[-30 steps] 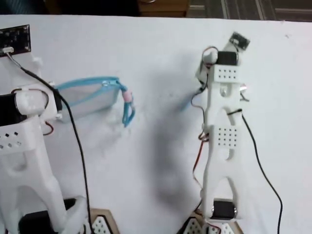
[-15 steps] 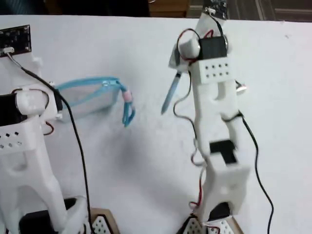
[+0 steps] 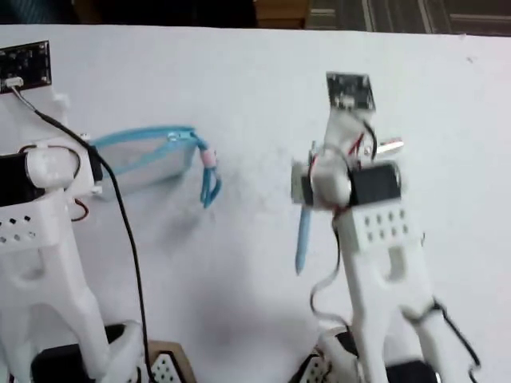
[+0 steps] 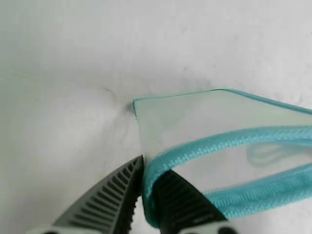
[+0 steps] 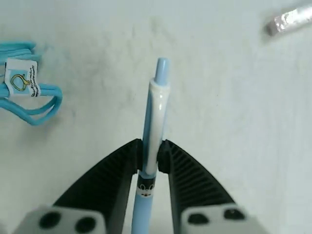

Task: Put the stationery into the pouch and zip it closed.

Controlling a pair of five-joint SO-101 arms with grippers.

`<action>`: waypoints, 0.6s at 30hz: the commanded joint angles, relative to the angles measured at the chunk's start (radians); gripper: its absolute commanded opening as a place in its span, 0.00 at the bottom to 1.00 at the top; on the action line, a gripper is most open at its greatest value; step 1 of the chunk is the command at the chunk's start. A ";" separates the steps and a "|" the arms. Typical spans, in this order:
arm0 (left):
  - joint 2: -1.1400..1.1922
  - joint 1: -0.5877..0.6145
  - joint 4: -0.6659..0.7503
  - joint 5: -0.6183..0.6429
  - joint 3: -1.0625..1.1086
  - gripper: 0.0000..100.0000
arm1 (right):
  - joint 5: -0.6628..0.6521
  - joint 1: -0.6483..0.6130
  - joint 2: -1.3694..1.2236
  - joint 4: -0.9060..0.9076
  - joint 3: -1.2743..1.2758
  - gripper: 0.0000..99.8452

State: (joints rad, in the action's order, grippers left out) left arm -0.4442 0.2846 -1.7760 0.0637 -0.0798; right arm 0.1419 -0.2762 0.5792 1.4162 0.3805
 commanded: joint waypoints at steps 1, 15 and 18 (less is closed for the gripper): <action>-0.024 0.001 0.008 -0.008 -0.025 0.02 | -0.031 -0.019 0.216 -0.283 0.216 0.02; -0.025 -0.030 0.006 -0.008 -0.025 0.02 | 0.009 -0.292 0.384 -1.070 0.120 0.02; -0.024 -0.030 0.006 -0.008 -0.025 0.02 | -0.031 -0.332 0.260 -1.101 0.032 0.02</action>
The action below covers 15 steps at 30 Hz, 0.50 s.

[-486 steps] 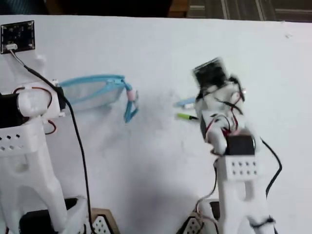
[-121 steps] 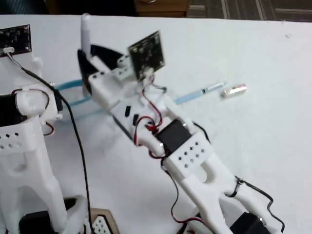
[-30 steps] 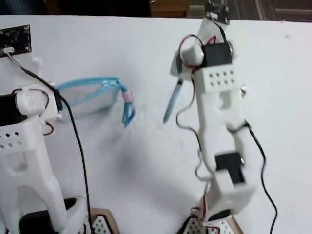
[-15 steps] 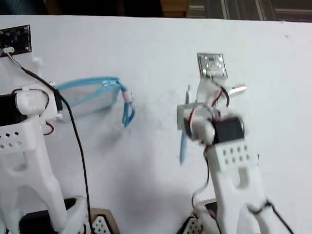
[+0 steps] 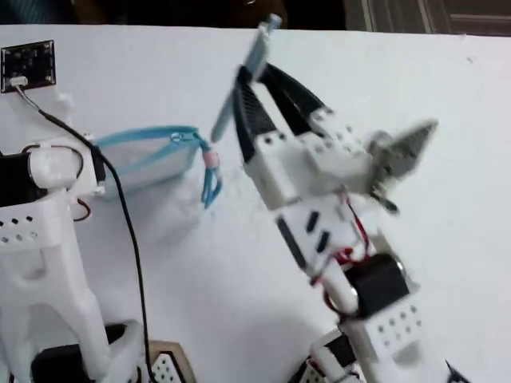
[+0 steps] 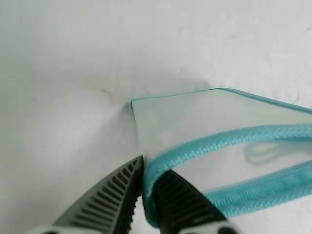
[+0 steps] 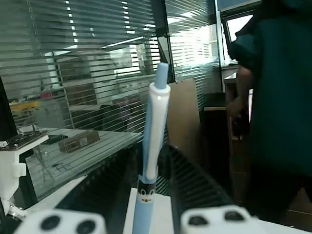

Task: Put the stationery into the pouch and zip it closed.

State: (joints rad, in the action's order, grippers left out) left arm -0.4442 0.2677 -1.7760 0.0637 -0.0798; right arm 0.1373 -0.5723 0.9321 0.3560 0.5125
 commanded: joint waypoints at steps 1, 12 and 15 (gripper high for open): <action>-0.024 -0.013 0.006 -0.008 -0.025 0.02 | -0.029 -0.061 -0.128 -0.050 -0.126 0.02; -0.025 -0.013 0.005 -0.008 -0.025 0.02 | -0.210 -0.205 -0.392 -0.300 -0.077 0.02; -0.025 -0.013 0.005 -0.008 -0.025 0.02 | -0.284 -0.203 -0.423 -0.372 -0.008 0.02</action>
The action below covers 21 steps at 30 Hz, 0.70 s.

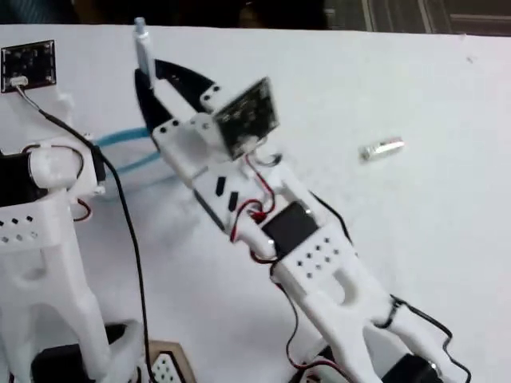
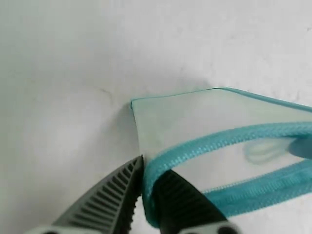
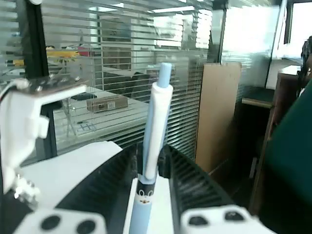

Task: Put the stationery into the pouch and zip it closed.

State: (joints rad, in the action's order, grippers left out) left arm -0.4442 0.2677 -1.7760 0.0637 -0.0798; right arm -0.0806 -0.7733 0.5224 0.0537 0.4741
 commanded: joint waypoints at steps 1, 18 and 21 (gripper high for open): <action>-0.025 -0.013 0.005 -0.008 -0.025 0.02 | -0.086 -0.002 -0.019 -0.090 0.057 0.02; -0.024 -0.012 0.008 -0.008 -0.021 0.02 | -0.204 -0.070 0.114 0.018 0.264 0.21; -0.024 -0.012 0.009 -0.008 -0.021 0.02 | -0.201 -0.073 0.148 0.090 0.270 0.27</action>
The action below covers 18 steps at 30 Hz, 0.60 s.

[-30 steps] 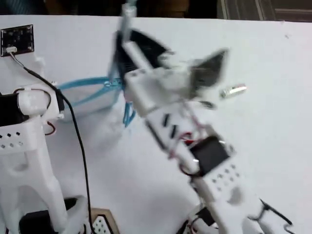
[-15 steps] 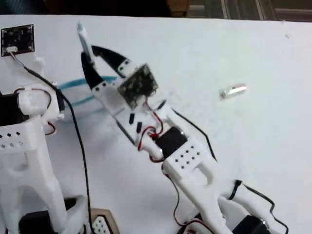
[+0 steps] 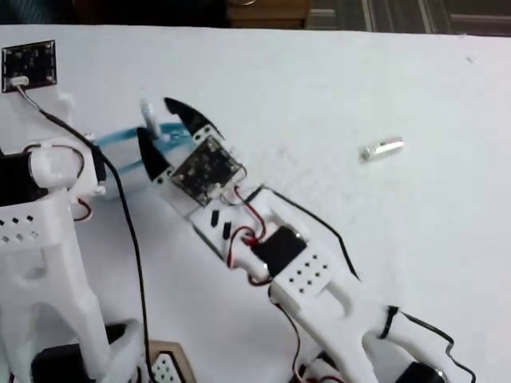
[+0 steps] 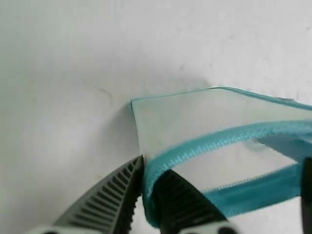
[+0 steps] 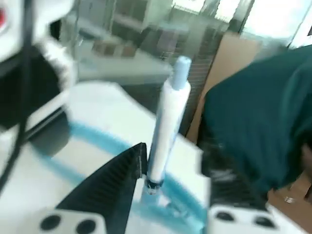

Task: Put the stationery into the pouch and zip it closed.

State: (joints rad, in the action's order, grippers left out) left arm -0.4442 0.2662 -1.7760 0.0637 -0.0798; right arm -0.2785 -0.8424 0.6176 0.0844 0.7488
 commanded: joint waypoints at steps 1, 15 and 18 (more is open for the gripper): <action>-0.024 -0.010 0.009 -0.008 -0.021 0.02 | -0.003 -0.002 0.062 0.061 -0.005 0.27; -0.024 -0.007 0.008 -0.008 -0.025 0.02 | 0.133 0.314 0.143 0.168 -0.127 0.27; -0.024 -0.012 0.008 -0.008 -0.025 0.02 | 0.253 0.510 0.004 0.338 -0.241 0.27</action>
State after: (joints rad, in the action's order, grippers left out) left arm -0.4442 0.2662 -1.7760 0.0637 -0.0798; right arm -0.1250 -0.5125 0.7127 0.2946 0.6276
